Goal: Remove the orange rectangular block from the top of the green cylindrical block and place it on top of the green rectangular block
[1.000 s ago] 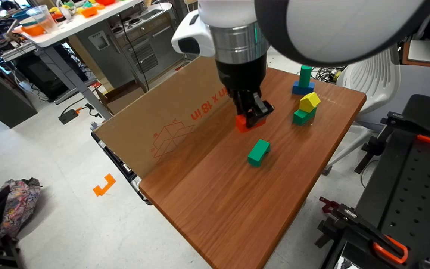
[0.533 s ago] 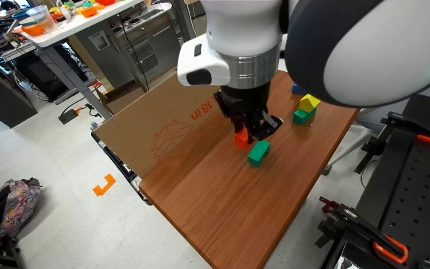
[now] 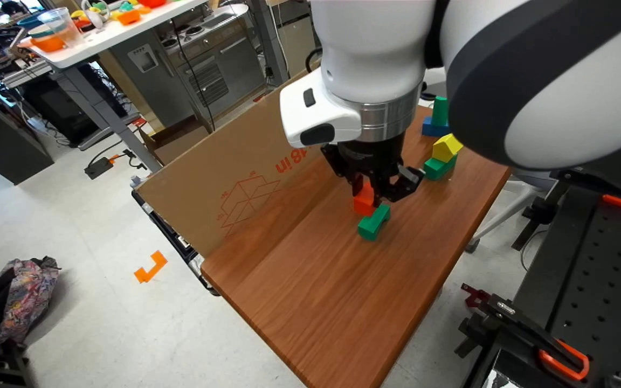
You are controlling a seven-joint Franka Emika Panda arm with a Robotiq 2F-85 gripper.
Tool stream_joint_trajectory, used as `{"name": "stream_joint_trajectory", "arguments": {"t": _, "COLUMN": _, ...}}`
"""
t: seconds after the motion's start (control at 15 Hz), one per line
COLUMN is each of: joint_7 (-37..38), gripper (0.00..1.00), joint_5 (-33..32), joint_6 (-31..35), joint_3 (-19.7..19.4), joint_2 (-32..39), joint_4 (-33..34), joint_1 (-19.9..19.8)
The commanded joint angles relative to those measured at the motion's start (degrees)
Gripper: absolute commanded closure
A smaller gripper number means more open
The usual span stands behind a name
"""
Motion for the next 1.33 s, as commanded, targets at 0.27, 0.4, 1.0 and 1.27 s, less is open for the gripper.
{"name": "stream_joint_trajectory", "arguments": {"t": 0.27, "joint_7": 2.84, "gripper": 0.91, "joint_5": -7.26, "joint_6": 1.75, "joint_3": -3.88, "joint_2": 1.48, "joint_4": 0.48, "joint_1": 2.66}}
{"name": "stream_joint_trajectory", "arguments": {"t": 0.4, "joint_7": 3.71, "gripper": 0.91, "joint_5": -8.11, "joint_6": 1.7, "joint_3": -3.84, "joint_2": 1.81, "joint_4": 0.64, "joint_1": 2.79}}
{"name": "stream_joint_trajectory", "arguments": {"t": 1.0, "joint_7": 11.37, "gripper": 0.91, "joint_5": -9.66, "joint_6": 0.42, "joint_3": -4.03, "joint_2": 3.54, "joint_4": 1.6, "joint_1": 4.39}}
{"name": "stream_joint_trajectory", "arguments": {"t": 1.27, "joint_7": 14.4, "gripper": 0.91, "joint_5": -10.2, "joint_6": -0.02, "joint_3": -4.03, "joint_2": 4.22, "joint_4": 2.34, "joint_1": 4.95}}
